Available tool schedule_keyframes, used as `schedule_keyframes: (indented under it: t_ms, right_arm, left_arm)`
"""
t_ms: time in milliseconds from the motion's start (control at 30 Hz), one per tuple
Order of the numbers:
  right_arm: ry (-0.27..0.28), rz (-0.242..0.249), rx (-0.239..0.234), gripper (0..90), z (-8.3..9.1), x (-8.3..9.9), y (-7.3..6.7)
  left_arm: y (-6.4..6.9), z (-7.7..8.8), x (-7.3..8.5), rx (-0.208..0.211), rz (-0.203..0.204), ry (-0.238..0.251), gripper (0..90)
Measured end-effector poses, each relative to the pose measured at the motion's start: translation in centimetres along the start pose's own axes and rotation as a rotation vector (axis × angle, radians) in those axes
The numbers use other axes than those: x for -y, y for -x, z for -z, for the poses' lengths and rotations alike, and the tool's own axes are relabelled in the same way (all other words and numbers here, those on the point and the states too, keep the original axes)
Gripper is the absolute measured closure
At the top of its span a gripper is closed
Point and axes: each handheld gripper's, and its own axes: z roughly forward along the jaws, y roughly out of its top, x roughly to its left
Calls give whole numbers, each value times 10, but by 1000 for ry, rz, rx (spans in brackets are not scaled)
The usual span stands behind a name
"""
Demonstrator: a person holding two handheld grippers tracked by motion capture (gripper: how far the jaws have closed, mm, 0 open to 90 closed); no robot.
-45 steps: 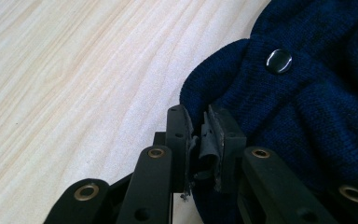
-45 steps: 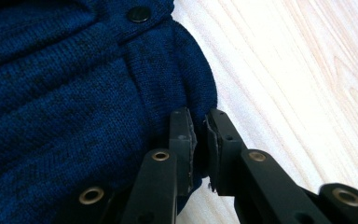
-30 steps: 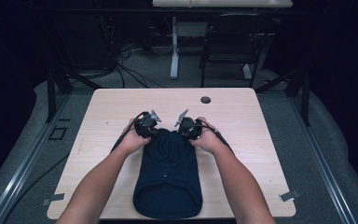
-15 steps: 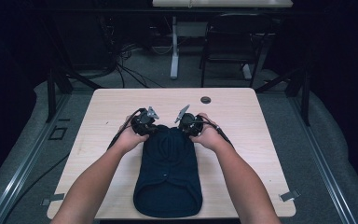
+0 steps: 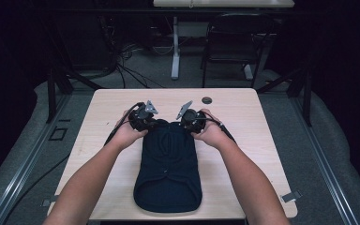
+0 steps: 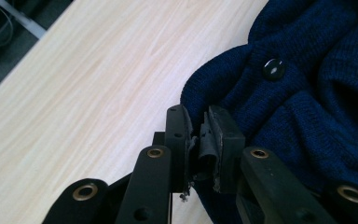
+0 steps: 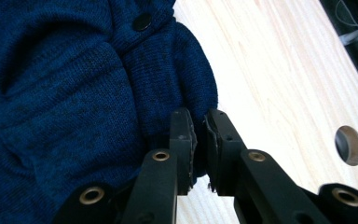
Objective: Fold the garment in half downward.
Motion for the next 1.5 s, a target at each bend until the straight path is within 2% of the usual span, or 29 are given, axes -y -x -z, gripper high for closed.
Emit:
schedule_keyframes:
  t_ms: [200,367,633,767,1067,1300,1367,1467,1500]
  right_arm:
    - [14,33,27,811,14,-8,3]
    - [34,25,39,811,20,-9,5]
    - [44,32,67,813,32,-15,9]
    - [47,48,106,814,42,-19,13]
    - [79,49,164,813,56,-26,21]
    - [109,49,202,813,66,-33,25]
    - [104,65,222,813,70,-36,26]
    - [128,59,241,813,74,-37,26]
    - [151,50,253,812,76,-38,28]
  left_arm:
    - [-1,12,-3,-23,-3,28,794]
    - [-2,19,-8,-27,-9,35,794]
    - [-3,29,-19,-62,-25,52,794]
    - [-6,35,-27,-85,-38,63,794]
    - [-11,48,-40,-123,-54,88,794]
    - [-12,57,-51,-175,-78,105,795]
    - [-13,60,-53,-190,-89,112,795]
    - [-14,66,-57,-209,-103,128,794]
    - [-15,69,-60,-225,-109,139,794]
